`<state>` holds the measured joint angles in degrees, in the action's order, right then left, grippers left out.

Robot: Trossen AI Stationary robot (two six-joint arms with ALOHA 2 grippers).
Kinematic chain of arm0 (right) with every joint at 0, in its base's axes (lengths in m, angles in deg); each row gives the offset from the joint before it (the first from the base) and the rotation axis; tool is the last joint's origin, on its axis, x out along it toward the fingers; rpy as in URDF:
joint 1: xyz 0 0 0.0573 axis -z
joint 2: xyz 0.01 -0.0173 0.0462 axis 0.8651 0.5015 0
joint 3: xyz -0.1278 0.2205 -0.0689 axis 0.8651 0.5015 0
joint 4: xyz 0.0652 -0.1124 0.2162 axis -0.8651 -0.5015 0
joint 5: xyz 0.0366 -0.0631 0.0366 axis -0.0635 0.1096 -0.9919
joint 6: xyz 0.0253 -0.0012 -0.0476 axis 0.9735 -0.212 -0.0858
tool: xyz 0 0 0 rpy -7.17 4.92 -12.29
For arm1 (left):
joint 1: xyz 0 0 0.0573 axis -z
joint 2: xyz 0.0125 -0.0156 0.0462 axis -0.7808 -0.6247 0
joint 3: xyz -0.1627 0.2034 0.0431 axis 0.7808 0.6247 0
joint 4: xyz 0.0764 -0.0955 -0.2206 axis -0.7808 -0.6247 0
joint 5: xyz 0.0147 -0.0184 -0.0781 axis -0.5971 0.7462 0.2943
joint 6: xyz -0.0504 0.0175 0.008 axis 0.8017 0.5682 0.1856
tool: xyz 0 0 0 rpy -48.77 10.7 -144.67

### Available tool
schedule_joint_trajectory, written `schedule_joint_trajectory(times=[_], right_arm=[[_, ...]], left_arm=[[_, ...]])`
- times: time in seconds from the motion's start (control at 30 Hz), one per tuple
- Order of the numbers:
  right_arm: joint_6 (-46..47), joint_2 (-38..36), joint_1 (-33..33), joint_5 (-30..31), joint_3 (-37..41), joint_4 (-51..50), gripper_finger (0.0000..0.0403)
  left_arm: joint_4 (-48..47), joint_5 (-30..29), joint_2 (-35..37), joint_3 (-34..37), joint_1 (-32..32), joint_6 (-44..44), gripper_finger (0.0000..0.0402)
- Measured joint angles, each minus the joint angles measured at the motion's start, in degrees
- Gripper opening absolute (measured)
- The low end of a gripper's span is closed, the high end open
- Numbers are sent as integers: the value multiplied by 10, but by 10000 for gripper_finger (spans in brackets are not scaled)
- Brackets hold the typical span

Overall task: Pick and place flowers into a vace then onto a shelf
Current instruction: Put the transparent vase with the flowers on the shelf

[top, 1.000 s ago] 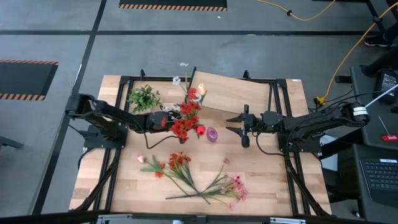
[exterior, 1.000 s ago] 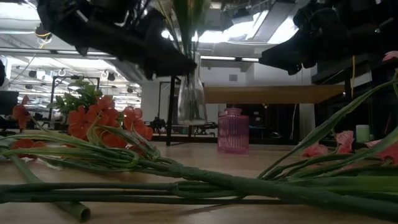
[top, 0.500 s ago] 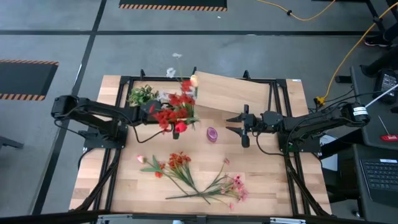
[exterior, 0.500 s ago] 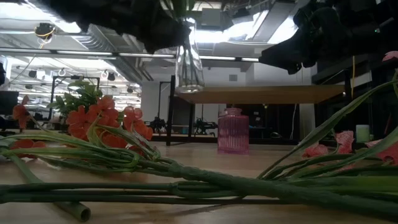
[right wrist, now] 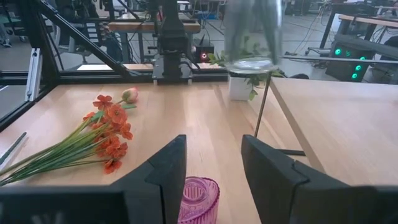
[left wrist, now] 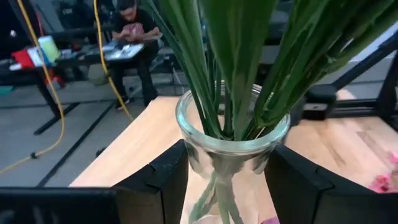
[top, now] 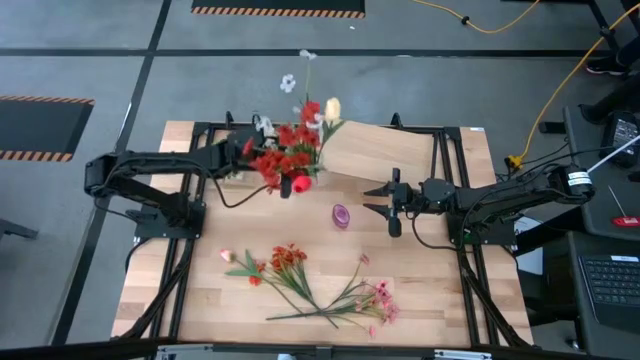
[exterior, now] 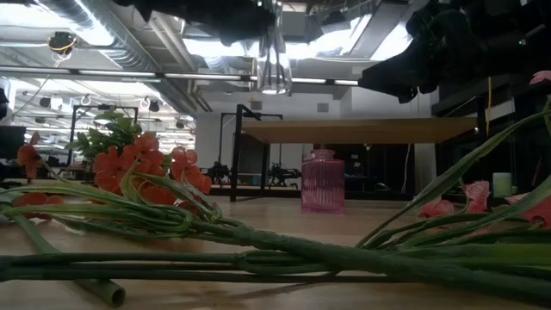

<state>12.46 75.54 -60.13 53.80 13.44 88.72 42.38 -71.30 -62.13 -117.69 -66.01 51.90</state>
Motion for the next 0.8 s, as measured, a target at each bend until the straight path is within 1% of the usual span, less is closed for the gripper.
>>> schedule_joint_trajectory(times=[0.07, 0.23, 0.33, 0.47, 0.63, 0.8], right_arm=[[0, 0, 0, 0, 0, 0, 157], [0, 0, 0, 0, 0, 0, 157], [0, 0, 0, 0, 0, 0, 157], [0, 0, 0, 0, 0, 1, 157], [1, 0, 0, 0, 0, 1, 157], [0, 0, 0, 0, 0, 0, 157]], left_arm=[[-8, 4, -2, -7, -18, 0, 175], [-8, 43, -15, -27, -54, 0, 175], [-16, 65, -37, -42, -70, 0, 175], [-15, 117, -79, -75, -98, 0, 175], [-31, 117, -122, -116, -133, -14, 175], [-39, 117, -143, -140, -160, -20, 175]])
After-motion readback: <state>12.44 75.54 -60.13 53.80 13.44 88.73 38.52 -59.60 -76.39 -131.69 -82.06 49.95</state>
